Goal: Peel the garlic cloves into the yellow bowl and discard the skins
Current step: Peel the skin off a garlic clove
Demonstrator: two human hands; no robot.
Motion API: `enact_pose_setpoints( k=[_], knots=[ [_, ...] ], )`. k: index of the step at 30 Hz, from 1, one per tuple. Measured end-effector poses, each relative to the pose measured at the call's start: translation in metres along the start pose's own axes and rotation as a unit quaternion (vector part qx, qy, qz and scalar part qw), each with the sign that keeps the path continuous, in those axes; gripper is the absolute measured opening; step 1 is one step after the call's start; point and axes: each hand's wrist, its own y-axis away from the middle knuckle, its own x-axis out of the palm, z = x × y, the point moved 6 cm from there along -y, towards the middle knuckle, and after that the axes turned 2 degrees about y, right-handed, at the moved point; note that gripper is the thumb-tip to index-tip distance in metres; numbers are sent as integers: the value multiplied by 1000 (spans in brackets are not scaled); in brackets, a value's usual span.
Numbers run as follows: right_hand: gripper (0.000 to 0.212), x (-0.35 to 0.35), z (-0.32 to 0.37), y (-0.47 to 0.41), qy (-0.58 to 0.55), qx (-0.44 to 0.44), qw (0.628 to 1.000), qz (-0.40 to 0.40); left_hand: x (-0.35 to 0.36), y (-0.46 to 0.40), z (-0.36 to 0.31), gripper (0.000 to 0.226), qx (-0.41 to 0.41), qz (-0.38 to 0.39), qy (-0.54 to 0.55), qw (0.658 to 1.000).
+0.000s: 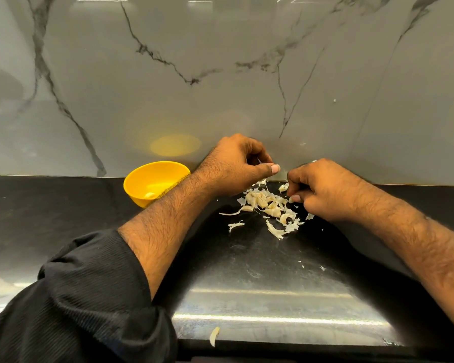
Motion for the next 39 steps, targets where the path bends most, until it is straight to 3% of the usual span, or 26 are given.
enact_pose_setpoints(
  k=[2,6,7,10,11,14,17,19,25,28,31,32,36,39],
  knots=[
    [23,-3,-3,1,-11,0,1000,-9,0,0,0,22,-2,2,0,1000],
    [18,-49,-18,11,-109,-16,977,-185,0,0,0,22,-1,5,-3,1000],
    [18,-49,-16,10,-95,-18,981,-169,0,0,0,22,-2,5,-1,1000],
    [16,-5,-5,-1,63,6,998,31,2,0,2,20,-6,8,6,1000],
    [16,2,-6,-2,76,12,996,52,3,0,2,20,-10,11,9,1000],
    [19,-7,-14,0,-24,16,999,30,0,1,3,21,-15,5,14,1000],
    [22,-32,-21,8,-140,9,988,-65,-1,1,1,21,-13,5,13,1000],
    [22,-37,-21,10,-167,8,982,-88,1,2,0,21,-11,9,4,1000],
    [20,-6,-11,2,-52,13,998,25,0,1,2,22,-14,6,15,1000],
    [20,-11,-8,0,-11,5,1000,6,-1,1,3,22,-11,5,15,1000],
    [26,-36,-20,2,-71,0,993,-91,0,0,3,22,-8,7,15,1000],
    [27,-37,-22,1,-91,-1,992,-89,0,-1,3,22,-7,8,14,1000],
    [23,0,-18,-6,-38,-12,998,45,2,0,2,22,-11,13,14,1000],
    [17,-4,-25,-6,-158,-22,987,8,1,2,3,21,-11,10,19,1000]
  ],
)
